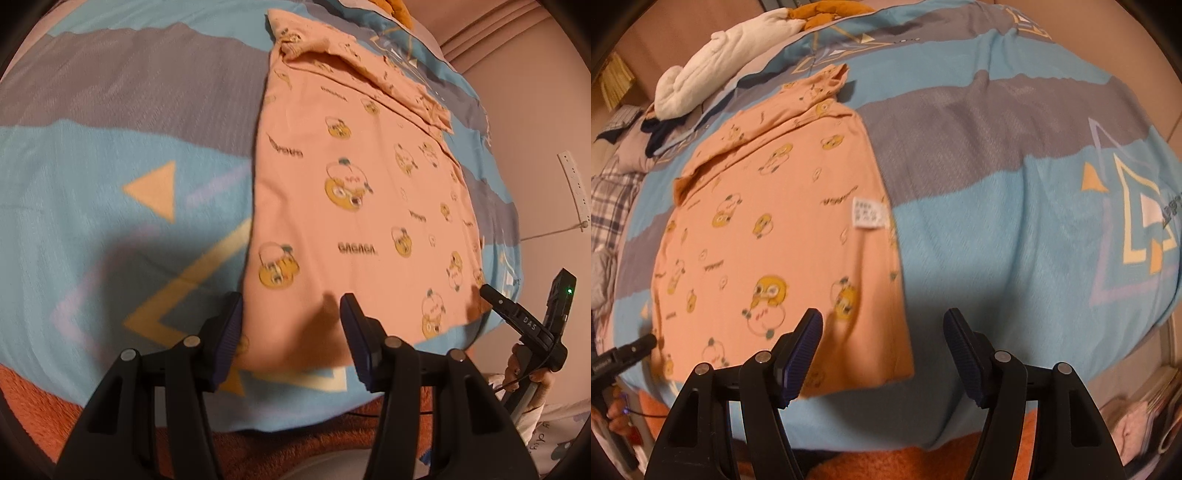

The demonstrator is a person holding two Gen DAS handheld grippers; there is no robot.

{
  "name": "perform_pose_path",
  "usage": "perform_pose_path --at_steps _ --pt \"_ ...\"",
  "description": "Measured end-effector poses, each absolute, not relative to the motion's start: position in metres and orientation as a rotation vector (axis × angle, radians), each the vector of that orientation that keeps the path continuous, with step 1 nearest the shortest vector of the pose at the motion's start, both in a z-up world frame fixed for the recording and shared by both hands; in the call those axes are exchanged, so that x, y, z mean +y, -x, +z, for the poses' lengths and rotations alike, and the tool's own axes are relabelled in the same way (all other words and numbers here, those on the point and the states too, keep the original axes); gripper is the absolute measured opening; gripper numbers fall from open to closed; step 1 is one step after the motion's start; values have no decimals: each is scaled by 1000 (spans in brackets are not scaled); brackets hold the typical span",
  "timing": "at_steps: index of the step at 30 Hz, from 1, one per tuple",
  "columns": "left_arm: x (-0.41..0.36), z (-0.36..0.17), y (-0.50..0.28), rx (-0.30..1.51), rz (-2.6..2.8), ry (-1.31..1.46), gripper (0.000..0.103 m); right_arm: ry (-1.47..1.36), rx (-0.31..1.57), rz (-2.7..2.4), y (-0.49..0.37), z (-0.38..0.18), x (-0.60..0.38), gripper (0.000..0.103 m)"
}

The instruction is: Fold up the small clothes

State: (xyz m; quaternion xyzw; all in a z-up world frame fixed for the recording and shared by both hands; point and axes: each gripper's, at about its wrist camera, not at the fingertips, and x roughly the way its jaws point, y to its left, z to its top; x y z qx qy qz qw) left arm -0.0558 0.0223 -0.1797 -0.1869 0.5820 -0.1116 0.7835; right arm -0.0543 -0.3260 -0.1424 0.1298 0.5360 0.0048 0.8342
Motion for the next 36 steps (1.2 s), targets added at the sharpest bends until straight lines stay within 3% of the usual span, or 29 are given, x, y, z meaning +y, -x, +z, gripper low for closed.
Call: perform_pose_path --at_steps 7,19,27,32,34,36 --pt "16 -183 65 1280 -299 461 52 -280 1144 34 64 -148 -320 67" --pt "6 -187 68 1289 -309 458 42 -268 1144 73 70 -152 -313 64" --pt "9 -189 67 1285 -292 453 20 -258 1141 99 69 -156 -311 59" --pt "11 -188 67 1276 -277 450 11 -258 1133 128 64 -155 -309 35" --pt "12 -187 66 1275 -274 463 10 -267 1130 140 62 -154 -309 19" --pt "12 -184 65 1275 -272 471 9 -270 1119 139 62 -152 -310 13"
